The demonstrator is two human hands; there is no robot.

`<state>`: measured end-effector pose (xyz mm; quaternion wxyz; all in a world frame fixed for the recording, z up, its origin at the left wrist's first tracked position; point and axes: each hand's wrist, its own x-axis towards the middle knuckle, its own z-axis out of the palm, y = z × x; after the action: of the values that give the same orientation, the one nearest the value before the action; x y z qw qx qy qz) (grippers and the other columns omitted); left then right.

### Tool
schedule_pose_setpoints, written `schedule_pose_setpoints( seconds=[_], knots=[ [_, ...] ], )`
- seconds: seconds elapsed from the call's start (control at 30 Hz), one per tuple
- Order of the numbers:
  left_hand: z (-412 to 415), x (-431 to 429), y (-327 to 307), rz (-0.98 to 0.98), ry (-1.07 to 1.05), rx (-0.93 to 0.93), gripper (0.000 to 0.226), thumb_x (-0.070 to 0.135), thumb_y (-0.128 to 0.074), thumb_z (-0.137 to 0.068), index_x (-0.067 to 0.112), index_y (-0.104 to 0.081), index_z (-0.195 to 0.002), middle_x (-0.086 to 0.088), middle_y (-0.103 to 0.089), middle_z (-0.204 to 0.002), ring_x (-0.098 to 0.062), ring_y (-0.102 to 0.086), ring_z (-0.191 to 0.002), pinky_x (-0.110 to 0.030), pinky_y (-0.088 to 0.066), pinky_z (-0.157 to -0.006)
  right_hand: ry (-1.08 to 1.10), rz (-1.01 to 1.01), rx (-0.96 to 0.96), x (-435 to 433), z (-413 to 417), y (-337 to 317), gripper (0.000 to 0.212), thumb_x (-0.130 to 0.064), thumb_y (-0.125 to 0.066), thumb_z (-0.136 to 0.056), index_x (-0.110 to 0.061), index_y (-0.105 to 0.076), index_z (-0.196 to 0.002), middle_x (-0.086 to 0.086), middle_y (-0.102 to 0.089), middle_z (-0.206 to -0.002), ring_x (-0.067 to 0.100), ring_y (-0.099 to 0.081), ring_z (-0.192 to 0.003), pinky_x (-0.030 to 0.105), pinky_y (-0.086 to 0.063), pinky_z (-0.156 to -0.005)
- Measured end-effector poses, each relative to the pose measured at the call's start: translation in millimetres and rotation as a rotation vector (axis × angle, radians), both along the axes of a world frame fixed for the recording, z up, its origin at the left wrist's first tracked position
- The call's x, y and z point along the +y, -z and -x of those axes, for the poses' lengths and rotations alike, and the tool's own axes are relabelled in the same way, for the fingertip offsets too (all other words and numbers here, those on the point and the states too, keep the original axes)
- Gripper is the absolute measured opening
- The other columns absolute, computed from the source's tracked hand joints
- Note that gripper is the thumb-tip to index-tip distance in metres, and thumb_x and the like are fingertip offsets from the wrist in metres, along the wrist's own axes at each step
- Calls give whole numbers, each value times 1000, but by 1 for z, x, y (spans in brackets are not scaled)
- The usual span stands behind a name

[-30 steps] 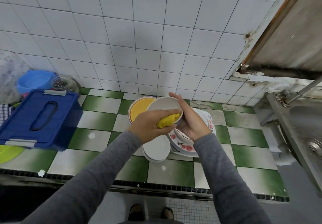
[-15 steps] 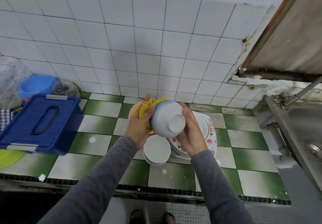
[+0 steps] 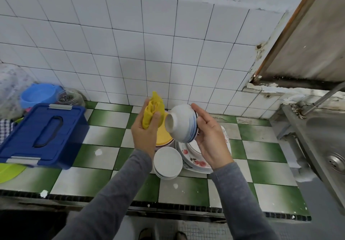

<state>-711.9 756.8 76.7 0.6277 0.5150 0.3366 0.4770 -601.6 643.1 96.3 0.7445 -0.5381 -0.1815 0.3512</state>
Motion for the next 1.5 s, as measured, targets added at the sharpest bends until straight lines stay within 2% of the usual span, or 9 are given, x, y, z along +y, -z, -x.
schedule_pose_setpoints(
  seconds=[0.13, 0.27, 0.43, 0.6, 0.67, 0.8, 1.0, 1.23, 1.5],
  knots=[
    [-10, -20, -4, -287, 223, 21, 50, 28, -55, -96, 18, -43, -143, 11, -46, -145, 9, -46, -130, -10, -41, -99, 51, 94, -198, 10, 21, -11, 41, -14, -40, -107, -32, -49, -143, -11, -54, -135, 2, -61, -111, 14, -54, -81],
    [-19, -21, -10, -89, 200, -36, 59, 64, -42, -93, 39, -33, -146, 15, -42, -151, -2, -43, -137, -21, -42, -107, 101, 147, -331, 12, 35, -14, 43, -13, -39, -107, -25, -44, -148, -8, -52, -134, -7, -56, -106, 6, -50, -77],
    [-28, 0, -14, -101, 94, 32, 33, 22, -50, -104, 22, -57, -136, 4, -59, -137, -15, -56, -127, -36, -49, -106, 68, 170, -509, 13, 49, -15, 43, -14, -44, -105, -25, -47, -146, -13, -57, -132, 6, -62, -116, 18, -52, -95],
    [-27, -4, -9, -513, 105, 77, 36, 14, -47, -100, 8, -60, -132, -4, -59, -138, -17, -53, -130, -27, -43, -108, 118, 145, -350, 18, 37, -24, 40, -13, -42, -106, -23, -51, -144, 1, -68, -116, 18, -69, -105, 33, -59, -90],
    [-26, -6, -4, -702, 84, 120, 38, 16, -46, -101, 8, -53, -138, -5, -54, -140, -20, -48, -134, -26, -40, -110, 117, 147, -334, 21, 35, -26, 39, -16, -42, -107, -25, -52, -144, 5, -65, -130, 21, -65, -116, 43, -57, -96],
    [-25, 9, -13, -598, 74, 156, 42, 24, -41, -102, 13, -50, -141, 0, -55, -137, -5, -53, -126, -20, -45, -103, 73, 126, -386, 21, 38, -28, 39, -13, -41, -107, -21, -52, -143, 4, -59, -139, 20, -62, -122, 34, -57, -95],
    [-22, 11, -9, -985, -14, 235, 38, 19, -41, -102, 8, -59, -134, 2, -55, -136, -9, -47, -132, -41, -34, -117, 90, 131, -381, 23, 35, -26, 37, -15, -40, -108, -16, -57, -140, 4, -61, -136, 18, -61, -122, 41, -57, -96],
    [-20, 23, -30, -392, 145, 145, 32, 23, -48, -101, 16, -65, -128, 6, -66, -125, -5, -61, -116, -16, -48, -95, 69, 57, -318, 20, 23, -36, 31, -8, -40, -107, -17, -65, -121, -8, -68, -113, 2, -67, -97, 22, -57, -80],
    [-30, 25, -39, -22, 192, -78, 33, 15, -43, -104, 19, -64, -130, 4, -65, -132, -10, -58, -124, -27, -47, -105, 142, -186, 64, 24, 10, -38, 29, -14, -39, -106, -14, -63, -123, -1, -69, -123, 13, -65, -110, 30, -56, -95]
  ],
)
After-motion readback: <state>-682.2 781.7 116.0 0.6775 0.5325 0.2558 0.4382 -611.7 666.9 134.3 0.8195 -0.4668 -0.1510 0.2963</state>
